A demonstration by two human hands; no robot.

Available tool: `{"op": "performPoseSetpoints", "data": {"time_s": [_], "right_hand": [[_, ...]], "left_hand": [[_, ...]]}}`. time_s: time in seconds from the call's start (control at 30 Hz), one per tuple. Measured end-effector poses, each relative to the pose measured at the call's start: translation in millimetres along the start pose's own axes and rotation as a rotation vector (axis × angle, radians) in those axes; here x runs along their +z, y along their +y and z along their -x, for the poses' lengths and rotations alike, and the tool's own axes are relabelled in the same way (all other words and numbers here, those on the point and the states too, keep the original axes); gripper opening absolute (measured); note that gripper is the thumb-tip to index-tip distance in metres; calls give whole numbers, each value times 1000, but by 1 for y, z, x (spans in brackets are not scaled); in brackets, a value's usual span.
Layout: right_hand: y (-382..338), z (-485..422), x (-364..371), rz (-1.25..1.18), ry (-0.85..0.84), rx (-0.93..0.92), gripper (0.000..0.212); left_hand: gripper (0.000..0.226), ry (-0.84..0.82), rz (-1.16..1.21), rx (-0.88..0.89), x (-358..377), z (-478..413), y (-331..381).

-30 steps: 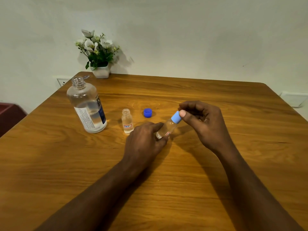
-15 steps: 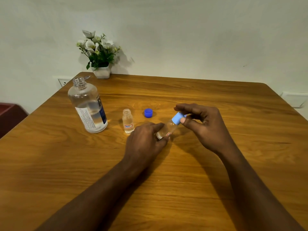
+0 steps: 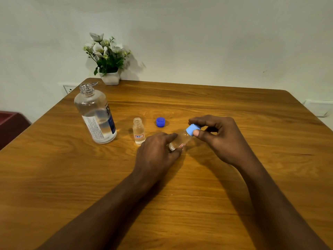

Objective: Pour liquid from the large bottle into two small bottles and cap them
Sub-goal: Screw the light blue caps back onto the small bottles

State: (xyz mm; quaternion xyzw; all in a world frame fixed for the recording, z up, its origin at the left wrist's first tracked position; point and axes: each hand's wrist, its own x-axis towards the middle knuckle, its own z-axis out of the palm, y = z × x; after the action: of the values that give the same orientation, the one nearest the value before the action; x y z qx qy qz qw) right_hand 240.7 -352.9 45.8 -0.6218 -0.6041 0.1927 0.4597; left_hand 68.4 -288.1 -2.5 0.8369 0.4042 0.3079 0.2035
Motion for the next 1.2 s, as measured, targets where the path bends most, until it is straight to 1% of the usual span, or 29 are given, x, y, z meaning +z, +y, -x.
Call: {"op": "performPoseSetpoints", "data": {"time_s": [0.07,0.13,0.2,0.3,0.4,0.5,0.63,0.73,0.77,0.83,0.9,0.97,1.1,1.2], "right_hand": [[1,-1,0,-17,37,37,24],[0,-1,0,-13,77,53,23],[-1,-1,0,2,85,54,26],[-3,1,0,-14,33,63,32],[-2,1,0,-63,8,65,29],[-3,1,0,-69,32,45,26],[-6,1,2,-42,60,32,27],[-8,2,7,-78,112,84,35],[-8,2,10,-64,108,120,40],[-7,3,17,-49,39,199,46],[-7,5,25,-53,-34,255,40],[-6,5,29,-33,-54,273,31],[-4,3,26,11,-49,276,26],[1,0,15,117,35,281,25]], "left_hand": [[46,-2,6,8,-1,1,1],[42,-7,8,20,-1,2,2],[41,-9,5,18,-2,2,3],[44,-9,21,-5,-2,2,3],[40,-13,53,-20,-3,3,4],[38,-21,51,-24,-3,3,6],[36,-29,23,-30,-2,4,7],[37,-7,57,-59,-2,4,10],[35,9,85,-77,-2,4,10],[31,32,132,-107,-2,4,11],[31,48,149,-116,-2,4,11],[31,56,158,-112,-2,4,11],[41,42,156,-93,-1,5,11],[65,15,141,-107,-2,5,14]]}}
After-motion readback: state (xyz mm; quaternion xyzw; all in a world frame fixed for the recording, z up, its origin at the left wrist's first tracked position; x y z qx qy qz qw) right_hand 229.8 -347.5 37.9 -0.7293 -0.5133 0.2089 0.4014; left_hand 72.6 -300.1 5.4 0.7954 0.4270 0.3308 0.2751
